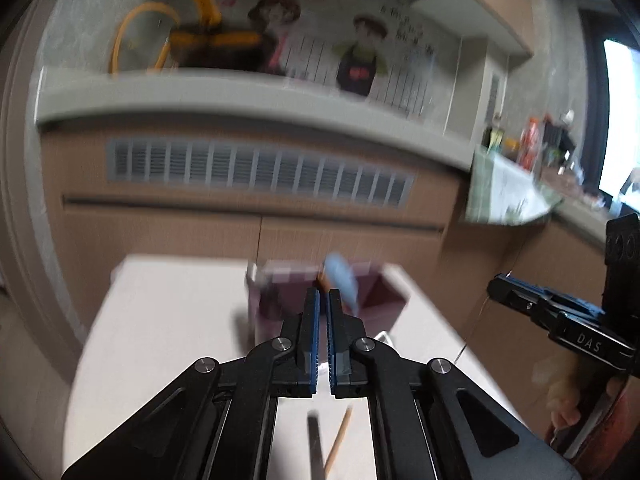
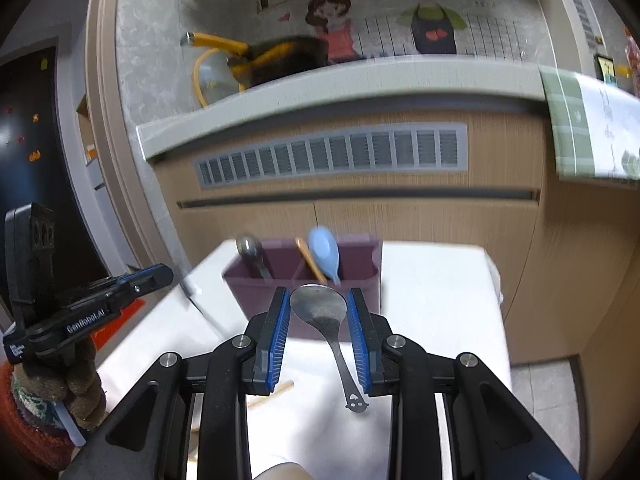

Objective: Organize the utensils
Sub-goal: 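Lower the black spatula onto the table and open the left tool, then grasp the thin black utensil handle with the left tool and lift it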

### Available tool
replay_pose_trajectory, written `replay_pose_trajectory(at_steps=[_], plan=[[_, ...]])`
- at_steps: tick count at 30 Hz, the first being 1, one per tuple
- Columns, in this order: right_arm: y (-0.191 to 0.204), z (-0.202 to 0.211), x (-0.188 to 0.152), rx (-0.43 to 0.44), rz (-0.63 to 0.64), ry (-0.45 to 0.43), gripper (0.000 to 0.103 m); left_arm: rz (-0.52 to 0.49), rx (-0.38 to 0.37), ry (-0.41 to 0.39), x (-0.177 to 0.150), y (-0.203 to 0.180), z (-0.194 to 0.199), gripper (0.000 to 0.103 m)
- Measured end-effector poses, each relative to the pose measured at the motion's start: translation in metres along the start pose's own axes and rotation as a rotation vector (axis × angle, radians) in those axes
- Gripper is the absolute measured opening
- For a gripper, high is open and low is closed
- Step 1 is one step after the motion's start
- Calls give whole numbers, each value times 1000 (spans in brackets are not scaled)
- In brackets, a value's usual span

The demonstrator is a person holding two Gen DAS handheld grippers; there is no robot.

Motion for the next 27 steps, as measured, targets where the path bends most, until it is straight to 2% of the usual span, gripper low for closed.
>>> replay_pose_trajectory(at_steps=[4,8,10,13,14,16,18,23,27], plan=[[6,15,52,22,17,-105,26,-28,1,-59,35,-7,9,3],[7,17,58,38,11,-109,26,-23,11,-8,27,0,3,3],[5,13,46,27,9,-83,26,14,6,76,4,9,-10,5],[-3,4,24,9,-6,-22,26,79,-47,255,-48,17,-29,9],[-5,2,19,7,-11,-8,26,78,-61,319,-67,17,-34,17],[-8,-1,5,3,-18,26,26,65,-70,404,-98,13,-37,25],[-10,-4,-6,1,-17,49,26,36,-68,493,-126,8,-39,25],[-2,-12,-23,5,7,85,26,-30,-15,625,-163,-2,-58,25],[2,-12,-26,7,21,84,26,-58,40,664,-171,0,-73,25]])
Point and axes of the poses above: each gripper's, at about its wrist camera, not at the fingertips, and z roughly against the way its jaws point, y to its left, x to its top, the point moved 8 cm from there along -z, roughly the way its jaws point, and after that the axes turned 2 degrees about x, right-handed, at the moved point
